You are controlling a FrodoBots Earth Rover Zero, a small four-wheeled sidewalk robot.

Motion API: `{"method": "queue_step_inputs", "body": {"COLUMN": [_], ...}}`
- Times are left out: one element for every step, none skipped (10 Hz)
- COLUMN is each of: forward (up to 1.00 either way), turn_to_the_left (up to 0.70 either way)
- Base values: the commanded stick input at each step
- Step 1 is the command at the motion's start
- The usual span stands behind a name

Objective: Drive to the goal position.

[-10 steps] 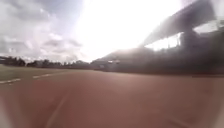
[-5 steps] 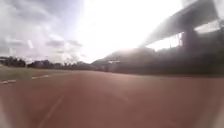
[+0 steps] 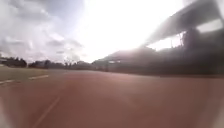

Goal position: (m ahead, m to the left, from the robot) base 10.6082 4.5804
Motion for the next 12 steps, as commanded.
{"method": "queue_step_inputs", "body": {"forward": [0.7, 0.7, 0.7, 0.7, 0.7, 0.7, 0.7, 0.7, 0.7, 0.7, 0.7, 0.7], "turn_to_the_left": [0.0, 0.0, 0.0, 0.0, 0.0, 0.0, 0.0, 0.0, 0.0, 0.0, 0.0, 0.0]}}
